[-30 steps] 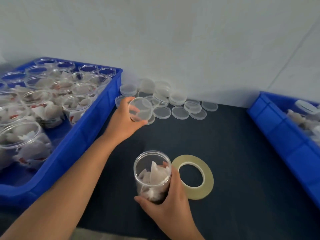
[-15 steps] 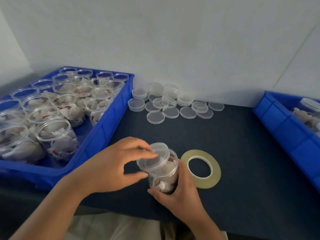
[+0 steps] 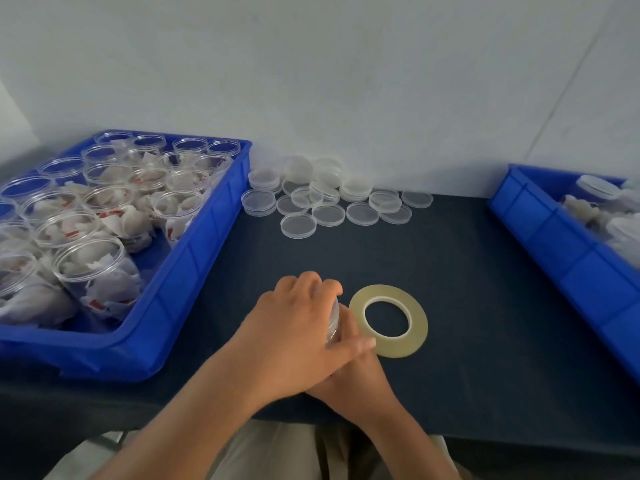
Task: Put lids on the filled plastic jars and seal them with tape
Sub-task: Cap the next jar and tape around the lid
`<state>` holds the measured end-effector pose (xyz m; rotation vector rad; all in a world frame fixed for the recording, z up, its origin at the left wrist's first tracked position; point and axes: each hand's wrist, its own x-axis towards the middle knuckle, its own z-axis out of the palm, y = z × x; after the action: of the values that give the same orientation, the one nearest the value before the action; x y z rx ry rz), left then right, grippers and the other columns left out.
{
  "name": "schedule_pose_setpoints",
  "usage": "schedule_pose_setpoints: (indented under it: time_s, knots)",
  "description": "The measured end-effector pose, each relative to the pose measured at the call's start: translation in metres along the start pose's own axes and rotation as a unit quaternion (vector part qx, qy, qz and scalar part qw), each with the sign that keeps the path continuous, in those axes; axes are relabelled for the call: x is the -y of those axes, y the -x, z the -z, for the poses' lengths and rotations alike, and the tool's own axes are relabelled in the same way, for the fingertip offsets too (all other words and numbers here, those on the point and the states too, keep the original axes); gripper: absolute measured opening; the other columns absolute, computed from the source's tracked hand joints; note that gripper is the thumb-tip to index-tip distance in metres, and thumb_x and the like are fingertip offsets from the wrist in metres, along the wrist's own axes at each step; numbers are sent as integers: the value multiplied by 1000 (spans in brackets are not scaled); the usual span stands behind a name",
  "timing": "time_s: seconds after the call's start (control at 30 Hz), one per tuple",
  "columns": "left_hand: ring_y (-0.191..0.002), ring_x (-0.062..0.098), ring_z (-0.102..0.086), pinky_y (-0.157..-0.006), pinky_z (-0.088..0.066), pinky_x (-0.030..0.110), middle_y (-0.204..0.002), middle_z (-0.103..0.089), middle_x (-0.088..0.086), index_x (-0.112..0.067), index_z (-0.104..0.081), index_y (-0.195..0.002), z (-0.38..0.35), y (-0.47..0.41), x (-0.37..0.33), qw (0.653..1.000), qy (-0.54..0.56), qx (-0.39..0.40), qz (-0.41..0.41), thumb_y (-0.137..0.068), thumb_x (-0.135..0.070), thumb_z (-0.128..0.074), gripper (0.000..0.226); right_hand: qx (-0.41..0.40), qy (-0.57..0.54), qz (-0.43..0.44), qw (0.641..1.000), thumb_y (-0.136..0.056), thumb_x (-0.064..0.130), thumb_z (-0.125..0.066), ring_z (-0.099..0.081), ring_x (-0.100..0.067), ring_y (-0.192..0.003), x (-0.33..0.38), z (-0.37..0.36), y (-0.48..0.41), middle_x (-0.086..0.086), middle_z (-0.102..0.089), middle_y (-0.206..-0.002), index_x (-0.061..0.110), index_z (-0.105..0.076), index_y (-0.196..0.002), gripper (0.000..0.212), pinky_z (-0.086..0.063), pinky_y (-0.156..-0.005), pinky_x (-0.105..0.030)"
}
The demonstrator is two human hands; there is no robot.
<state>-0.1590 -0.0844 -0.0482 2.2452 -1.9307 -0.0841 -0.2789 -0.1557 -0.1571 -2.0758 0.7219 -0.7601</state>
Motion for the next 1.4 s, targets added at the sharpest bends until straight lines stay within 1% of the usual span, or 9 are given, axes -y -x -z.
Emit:
schedule_pose_setpoints:
  time_s: [0.23,0.4,0.57,0.7,0.9,0.97,1.07,1.2,1.4]
  knots:
    - [-120,22,-53,-95,-50,41,-137,-51,0,-31,-42,-140,-21,-2,-13,993,-92,-74,21,-85,-86,-13,83,-2,21,11,1000,-81,68,-66,-62,4,-104,10,4,1,34,-53,-118,55,-36,-120,51,-48,-75,-8]
    - [-111,4,-53,-92,-48,27,-118,-57,-21,-42,-62,-111,-10,1,10,989,22,-58,-132,-88,-88,-39,56,38,-26,15,999,-81,46,-84,-69,-2,-107,7,9,2,22,-65,-116,47,-51,-122,53,-60,-80,-23]
    - [-130,-4,-55,-112,-41,29,-125,-67,-29,-41,-78,-107,-2,8,35,944,198,-21,-264,-98,-53,-67,18,102,-38,50,993,-74,39,-94,-68,-5,-116,7,13,5,22,-67,-124,48,-55,-134,72,-58,-87,-24]
    - [-147,-4,-34,-114,-37,28,-154,-35,-37,-58,-43,-150,4,15,57,969,181,-37,-163,-82,-79,-69,76,63,-87,33,994,-70,37,-98,-66,-17,-123,2,10,3,11,-66,-134,39,-50,-144,88,-59,-94,-37]
    - [-137,-27,-24,-112,-37,20,-148,-15,-57,-66,-2,-154,19,35,64,981,178,77,-19,-67,-105,-39,103,-8,-56,16,998,-70,46,-95,-61,-10,-127,4,9,5,17,-60,-139,48,-42,-145,91,-55,-95,-24]
    - [-136,-18,-30,-103,-38,21,-147,-15,-52,-61,4,-155,10,36,32,985,167,47,12,-62,-111,-31,112,-25,-5,41,999,-76,52,-88,-61,-5,-126,10,5,5,22,-57,-140,49,-41,-147,85,-56,-93,-24]
    - [-123,-1,-34,-89,-34,20,-144,-27,-22,-40,-14,-154,-12,30,-16,980,147,-92,99,-60,-111,-17,118,-24,-4,40,999,-84,56,-80,-63,-4,-121,17,7,3,23,-59,-134,51,-45,-143,69,-59,-89,-29]
    - [-101,6,-62,-82,-42,18,-115,-66,-12,-28,-63,-125,-23,16,-21,968,83,-221,83,-82,-81,-52,69,7,-9,42,999,-76,52,-87,-67,-7,-115,13,12,6,21,-63,-129,36,-53,-143,76,-60,-88,-36]
    - [-108,-11,-55,-88,-37,4,-122,-59,-30,-38,-65,-127,-24,14,17,972,176,-154,-13,-83,-69,-63,53,-15,-7,59,998,-68,38,-94,-70,-9,-104,10,12,4,17,-67,-119,38,-51,-137,81,-60,-77,-31]
